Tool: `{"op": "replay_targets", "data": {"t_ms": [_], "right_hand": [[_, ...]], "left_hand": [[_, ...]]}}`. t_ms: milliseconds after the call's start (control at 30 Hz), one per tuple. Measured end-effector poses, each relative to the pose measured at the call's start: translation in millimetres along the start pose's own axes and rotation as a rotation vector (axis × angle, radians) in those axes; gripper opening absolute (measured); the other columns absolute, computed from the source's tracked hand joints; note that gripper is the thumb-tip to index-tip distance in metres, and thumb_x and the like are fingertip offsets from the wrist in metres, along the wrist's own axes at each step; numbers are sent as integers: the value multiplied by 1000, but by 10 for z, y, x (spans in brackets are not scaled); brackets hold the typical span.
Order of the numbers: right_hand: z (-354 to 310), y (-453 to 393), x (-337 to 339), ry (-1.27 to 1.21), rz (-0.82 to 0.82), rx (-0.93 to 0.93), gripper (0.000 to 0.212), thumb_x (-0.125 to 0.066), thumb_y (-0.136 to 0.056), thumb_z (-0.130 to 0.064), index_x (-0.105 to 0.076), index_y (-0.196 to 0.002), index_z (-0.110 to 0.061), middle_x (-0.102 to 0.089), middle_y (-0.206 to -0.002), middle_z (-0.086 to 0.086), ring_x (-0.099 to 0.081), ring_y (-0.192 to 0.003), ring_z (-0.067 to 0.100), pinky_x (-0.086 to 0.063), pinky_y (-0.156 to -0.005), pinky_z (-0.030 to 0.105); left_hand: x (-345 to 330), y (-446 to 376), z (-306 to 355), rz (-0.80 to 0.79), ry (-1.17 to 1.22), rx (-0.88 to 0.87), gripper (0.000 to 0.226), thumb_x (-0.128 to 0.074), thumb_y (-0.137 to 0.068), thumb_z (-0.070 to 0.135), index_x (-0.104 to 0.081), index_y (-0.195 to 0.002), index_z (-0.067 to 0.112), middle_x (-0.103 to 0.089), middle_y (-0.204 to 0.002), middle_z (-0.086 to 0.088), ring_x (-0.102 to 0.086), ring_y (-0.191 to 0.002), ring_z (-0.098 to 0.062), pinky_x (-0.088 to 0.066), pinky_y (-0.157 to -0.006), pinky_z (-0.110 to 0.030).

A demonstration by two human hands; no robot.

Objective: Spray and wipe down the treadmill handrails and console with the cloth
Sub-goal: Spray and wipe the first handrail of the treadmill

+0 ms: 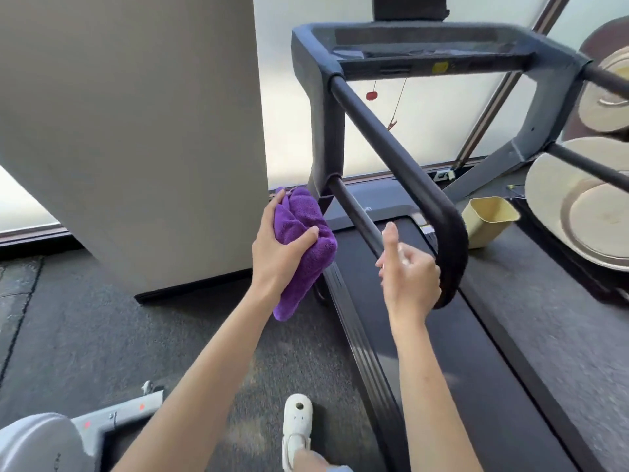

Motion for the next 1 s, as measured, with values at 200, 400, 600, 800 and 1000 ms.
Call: {"op": "replay_targets", "data": {"t_ms": [200,400,600,800,1000], "right_hand": [[231,-319,-720,-69,21,-146,81,-27,-76,-85,-58,-49,-15,-60,-47,-4,-67,-64,30,-54,-78,42],[176,-800,-1014,-20,102,-233,80,-32,-85,-76,-60,-57,-6,-59,-50,-6,-67,-64,28,-31,-61,24],[199,-899,-1261,16,157,-328,86,-31,-78,-81,-59,-59,-2,-52,-40,-10,-65,-60,30,-41,-65,29],[363,-813,-1375,46,415,-511,89,-25,-71,-83,-57,-58,-1,-52,-39,-9,-63,-56,25,-39,-60,29],[351,-560,-1716,54,664,-755,80,-30,-73,-83,-51,-52,-9,-55,-44,-6,-66,-62,31,-51,-74,36]], "left_hand": [[-144,-747,-206,-118,-38,50,74,-80,-76,29,-45,-139,43,-53,-133,24,-55,-118,1,-43,-108,-33],[-182,-1481,-266,-223,-128,59,74,-79,-78,24,-43,-139,45,-50,-123,32,-52,-105,16,-43,-94,-16],[-438,-2061,-408,-397,-158,91,77,-79,-70,36,-44,-137,47,-53,-133,20,-57,-114,-1,-46,-105,-35],[-656,-2686,-577,-578,-152,62,74,-78,-67,42,-46,-133,52,-55,-133,21,-57,-117,-2,-44,-108,-41],[-724,-3233,-615,-809,-195,4,75,-82,-76,30,-44,-138,46,-54,-135,20,-55,-116,5,-41,-108,-30]]}}
Point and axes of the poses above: each hand's wrist, its own y-axis away from the middle knuckle, its own x-axis out of the back of the hand, z = x × y, the point moved 7 cm from there along -y, towards the middle knuckle
